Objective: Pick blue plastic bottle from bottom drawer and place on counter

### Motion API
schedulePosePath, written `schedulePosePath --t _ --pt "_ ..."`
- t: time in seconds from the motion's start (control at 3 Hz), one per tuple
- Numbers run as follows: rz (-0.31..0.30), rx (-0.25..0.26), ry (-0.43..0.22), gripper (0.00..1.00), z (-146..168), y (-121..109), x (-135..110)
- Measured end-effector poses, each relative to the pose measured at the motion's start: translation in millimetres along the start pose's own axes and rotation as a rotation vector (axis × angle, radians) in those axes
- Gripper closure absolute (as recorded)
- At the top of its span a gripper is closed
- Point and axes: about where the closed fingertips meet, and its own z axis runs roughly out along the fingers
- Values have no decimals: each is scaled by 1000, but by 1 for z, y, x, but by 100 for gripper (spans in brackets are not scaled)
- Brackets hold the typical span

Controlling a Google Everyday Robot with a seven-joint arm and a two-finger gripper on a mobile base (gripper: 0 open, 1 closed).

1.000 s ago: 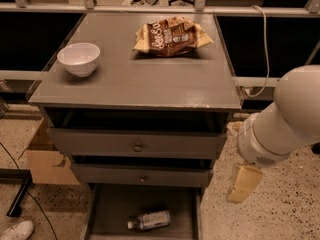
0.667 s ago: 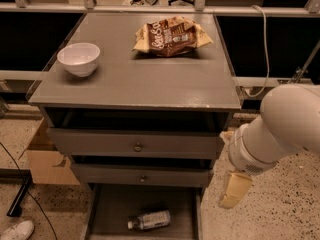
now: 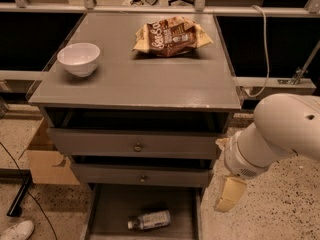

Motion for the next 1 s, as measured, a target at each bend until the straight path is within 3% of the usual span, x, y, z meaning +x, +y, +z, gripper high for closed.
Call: schedulePosePath --t 0.67,1.0 --pt "-51 -48 -133 0 34 40 -25" --pt "-51 -48 -132 0 34 40 -25"
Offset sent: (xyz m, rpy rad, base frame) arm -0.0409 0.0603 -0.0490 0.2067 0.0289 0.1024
